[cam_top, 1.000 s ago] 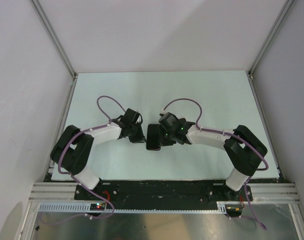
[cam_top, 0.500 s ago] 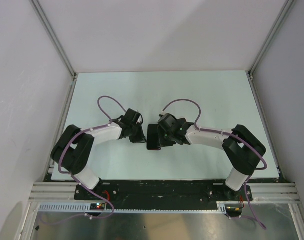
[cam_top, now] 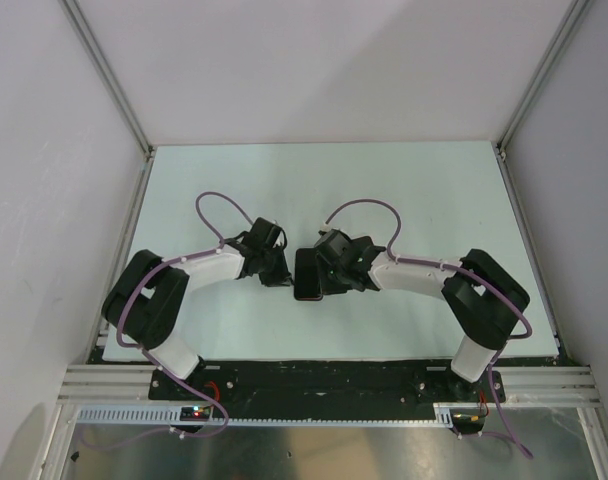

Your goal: Put the phone into the phone case

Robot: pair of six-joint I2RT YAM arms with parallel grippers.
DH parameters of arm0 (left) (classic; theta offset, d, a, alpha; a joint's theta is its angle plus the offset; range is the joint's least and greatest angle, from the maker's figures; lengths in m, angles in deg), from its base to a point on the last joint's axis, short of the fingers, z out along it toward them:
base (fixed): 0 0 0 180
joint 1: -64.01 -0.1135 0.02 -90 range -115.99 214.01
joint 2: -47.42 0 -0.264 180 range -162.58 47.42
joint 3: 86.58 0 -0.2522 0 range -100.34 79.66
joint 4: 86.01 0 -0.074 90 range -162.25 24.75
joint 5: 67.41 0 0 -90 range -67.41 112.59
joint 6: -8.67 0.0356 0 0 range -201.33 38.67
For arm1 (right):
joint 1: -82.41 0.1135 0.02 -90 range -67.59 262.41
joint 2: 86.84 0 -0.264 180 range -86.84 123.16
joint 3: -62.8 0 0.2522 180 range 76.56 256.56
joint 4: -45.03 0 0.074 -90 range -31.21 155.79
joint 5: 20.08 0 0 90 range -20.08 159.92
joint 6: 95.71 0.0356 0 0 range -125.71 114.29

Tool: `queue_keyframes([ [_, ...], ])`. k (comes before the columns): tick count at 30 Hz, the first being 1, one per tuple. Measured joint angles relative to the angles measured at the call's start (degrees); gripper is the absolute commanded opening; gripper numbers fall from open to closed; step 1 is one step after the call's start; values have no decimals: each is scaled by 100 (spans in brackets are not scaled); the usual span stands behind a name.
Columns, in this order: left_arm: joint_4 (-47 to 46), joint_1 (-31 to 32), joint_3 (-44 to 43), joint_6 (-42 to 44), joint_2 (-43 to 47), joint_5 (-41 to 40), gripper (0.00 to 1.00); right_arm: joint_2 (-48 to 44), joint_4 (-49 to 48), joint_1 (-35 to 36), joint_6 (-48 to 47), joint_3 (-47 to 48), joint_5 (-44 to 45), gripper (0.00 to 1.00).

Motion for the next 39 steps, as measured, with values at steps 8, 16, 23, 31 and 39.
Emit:
queue_keyframes([
  [8,-4,4,0,-2,-2,-2,15,28,-11,39,4,0,74,12],
  [16,-9,13,0,-2,-17,-4,15,66,37,50,4,44,96,6],
  [23,-7,15,-11,-2,-31,-4,14,208,146,114,-2,153,205,4],
  [31,20,15,-50,0,-68,0,15,391,352,214,-22,328,402,2],
  [39,39,15,-66,2,-74,-2,15,592,741,385,-116,640,791,2],
])
